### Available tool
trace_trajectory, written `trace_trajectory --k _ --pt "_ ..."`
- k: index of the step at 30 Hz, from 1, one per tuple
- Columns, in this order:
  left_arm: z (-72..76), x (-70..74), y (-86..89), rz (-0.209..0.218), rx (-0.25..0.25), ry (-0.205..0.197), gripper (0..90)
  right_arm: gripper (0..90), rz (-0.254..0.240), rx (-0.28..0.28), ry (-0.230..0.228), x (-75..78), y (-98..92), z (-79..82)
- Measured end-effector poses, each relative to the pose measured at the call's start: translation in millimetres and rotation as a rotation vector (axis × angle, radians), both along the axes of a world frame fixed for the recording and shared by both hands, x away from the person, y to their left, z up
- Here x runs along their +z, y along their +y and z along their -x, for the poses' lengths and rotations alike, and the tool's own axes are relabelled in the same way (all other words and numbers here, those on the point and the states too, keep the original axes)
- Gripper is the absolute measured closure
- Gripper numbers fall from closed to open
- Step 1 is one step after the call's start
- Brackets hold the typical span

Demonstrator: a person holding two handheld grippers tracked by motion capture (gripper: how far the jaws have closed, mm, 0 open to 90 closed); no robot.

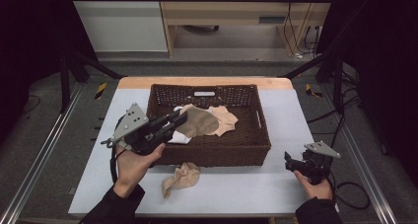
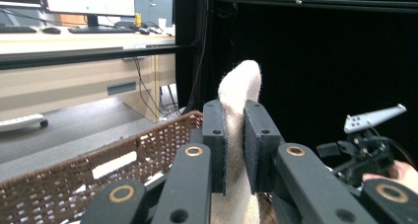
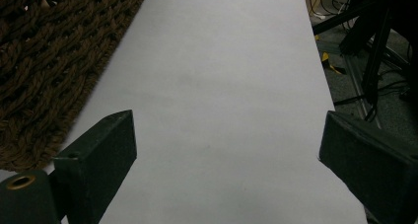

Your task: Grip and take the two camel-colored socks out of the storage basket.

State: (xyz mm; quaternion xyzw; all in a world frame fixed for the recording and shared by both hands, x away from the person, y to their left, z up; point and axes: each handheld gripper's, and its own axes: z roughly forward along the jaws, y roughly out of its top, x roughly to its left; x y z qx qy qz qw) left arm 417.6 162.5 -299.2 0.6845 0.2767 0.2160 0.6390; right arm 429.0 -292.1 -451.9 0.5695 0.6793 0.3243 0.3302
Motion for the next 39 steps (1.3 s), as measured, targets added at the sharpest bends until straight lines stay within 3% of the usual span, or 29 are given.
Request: trace_trajectory --k 12,18,25,34,39 --pt "30.8 -20.8 1.1 -0.021 -0.042 0.005 80.4 7.5 -0.003 -0.003 -0.006 0.9 -0.5 1.5" --pt "37.6 -36.1 -9.6 -0.073 -0.075 0.027 80.4 7.4 -0.006 -0.01 -0.021 3.6 -2.2 3.3" --pt "39.5 -64.4 -18.6 -0.101 -0.096 0.093 80.4 7.4 -0.01 -0.007 -0.015 2.9 -1.8 3.1" --pt "39.0 -107.6 -29.2 -0.188 -0.114 0.197 80.4 7.4 -0.008 -0.006 -0.018 3.1 -2.4 3.2" --pt "31.6 -132.7 -34.9 -0.24 -0.102 0.231 80.4 7.3 -0.011 -0.006 -0.015 3.0 -1.8 3.2"
